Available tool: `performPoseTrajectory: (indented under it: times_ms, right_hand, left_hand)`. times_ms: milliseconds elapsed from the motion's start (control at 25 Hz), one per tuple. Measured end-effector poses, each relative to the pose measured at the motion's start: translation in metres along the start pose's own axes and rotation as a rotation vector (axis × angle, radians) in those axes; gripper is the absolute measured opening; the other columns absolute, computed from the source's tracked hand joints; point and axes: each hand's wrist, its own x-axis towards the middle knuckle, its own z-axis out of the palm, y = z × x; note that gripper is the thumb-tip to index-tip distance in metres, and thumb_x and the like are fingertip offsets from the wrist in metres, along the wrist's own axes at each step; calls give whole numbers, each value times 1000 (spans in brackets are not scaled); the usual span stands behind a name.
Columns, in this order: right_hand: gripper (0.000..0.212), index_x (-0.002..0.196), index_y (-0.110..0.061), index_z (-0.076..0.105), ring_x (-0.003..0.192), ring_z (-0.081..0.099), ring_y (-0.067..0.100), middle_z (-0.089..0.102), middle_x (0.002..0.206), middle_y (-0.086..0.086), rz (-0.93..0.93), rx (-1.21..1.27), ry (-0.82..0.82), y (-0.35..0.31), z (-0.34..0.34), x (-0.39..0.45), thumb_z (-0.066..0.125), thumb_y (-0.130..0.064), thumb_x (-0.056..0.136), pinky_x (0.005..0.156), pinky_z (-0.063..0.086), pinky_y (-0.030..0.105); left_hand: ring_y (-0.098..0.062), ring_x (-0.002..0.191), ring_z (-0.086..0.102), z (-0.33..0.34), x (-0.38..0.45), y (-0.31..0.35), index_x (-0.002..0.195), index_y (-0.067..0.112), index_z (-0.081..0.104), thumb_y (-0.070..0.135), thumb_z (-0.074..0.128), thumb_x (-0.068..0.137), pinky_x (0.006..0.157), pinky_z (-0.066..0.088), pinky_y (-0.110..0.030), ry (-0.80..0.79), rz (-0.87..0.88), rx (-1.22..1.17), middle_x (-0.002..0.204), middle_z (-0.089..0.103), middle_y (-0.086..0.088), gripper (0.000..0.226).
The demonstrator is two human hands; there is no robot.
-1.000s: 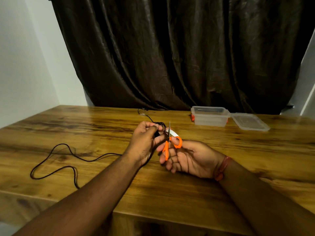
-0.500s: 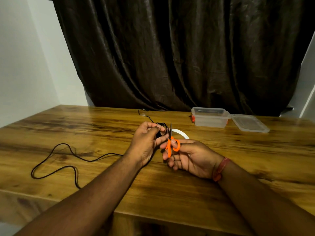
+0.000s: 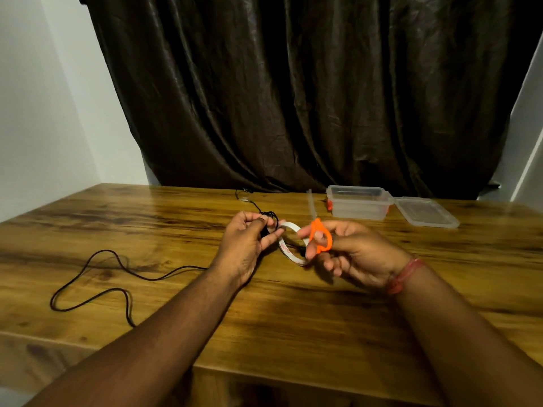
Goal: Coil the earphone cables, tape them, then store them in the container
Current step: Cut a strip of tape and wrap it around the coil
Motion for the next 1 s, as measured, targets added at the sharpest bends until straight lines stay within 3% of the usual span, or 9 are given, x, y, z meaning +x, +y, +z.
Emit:
performPoseTrajectory:
  times_ms: [120, 240, 320, 400, 560, 680, 800, 880, 1000]
  right_hand:
    - [22, 116, 1, 60, 56, 61, 17, 64, 80, 16, 13, -164, 372, -4, -32, -9, 53, 4, 95, 50, 52, 25]
    - [26, 89, -5, 65, 56, 60, 22, 64, 71, 16, 214, -636, 649, 1, -53, -14, 42, 6, 95, 57, 51, 32]
    - [20, 80, -6, 68, 61, 67, 23, 71, 69, 11, 341, -955, 685, -1, -57, -18, 51, -3, 92, 67, 55, 32]
    - [9, 90, -6, 65, 77, 70, 27, 72, 84, 11, 428, -1191, 734, -7, -52, -25, 59, -13, 90, 77, 58, 37]
    - [19, 103, -12, 60, 91, 63, 28, 65, 106, 14, 513, -1412, 770, -19, -39, -55, 63, -24, 89, 77, 52, 34]
    - [21, 102, -12, 63, 97, 62, 29, 65, 108, 14, 563, -1560, 767, -21, -34, -74, 57, -30, 92, 76, 47, 32]
    - [20, 97, -13, 66, 97, 63, 30, 66, 105, 14, 571, -1528, 723, -18, -33, -85, 57, -30, 90, 74, 46, 31]
    - [20, 96, -14, 66, 94, 64, 30, 66, 103, 13, 496, -1571, 723, -18, -31, -88, 56, -31, 91, 73, 47, 31]
    - [17, 99, -21, 61, 91, 61, 23, 63, 103, 2, 124, -1515, 823, -12, -9, -79, 55, -36, 94, 76, 48, 31]
  left_hand:
    - [-29, 93, 73, 0, -3, 2, 95, 4, 52, -4, 46, 99, 89, 59, -42, -11, -30, 2, 80, 65, -11, 11]
    - [-29, 92, 74, 1, -6, 2, 97, 3, 52, -5, 46, 99, 82, 61, -37, -33, -33, 6, 84, 64, -13, 10]
    - [-26, 87, 74, 1, -6, 2, 97, 3, 52, -5, 46, 99, 80, 61, -35, -37, -38, 10, 84, 64, -13, 11]
    - [-27, 90, 74, 1, -6, 1, 97, 3, 51, -5, 45, 99, 81, 61, -36, -47, -44, 14, 85, 63, -14, 11]
    - [-27, 91, 74, 2, -7, 1, 99, 3, 52, -5, 45, 99, 81, 61, -35, -51, -49, 26, 88, 63, -14, 10]
    - [-29, 96, 72, 2, -7, -1, 97, 3, 52, -4, 45, 100, 85, 60, -38, -53, -49, 39, 91, 63, -15, 10]
    - [-33, 102, 69, 2, -6, -2, 96, 3, 52, -3, 46, 100, 86, 59, -39, -55, -46, 45, 92, 62, -15, 9]
    - [-34, 104, 68, 1, -6, -3, 97, 3, 51, -3, 45, 100, 86, 59, -39, -57, -43, 44, 92, 62, -15, 9]
    - [-34, 104, 68, 1, -7, -3, 97, 3, 51, -3, 45, 100, 85, 60, -37, -68, -44, 52, 93, 62, -15, 10]
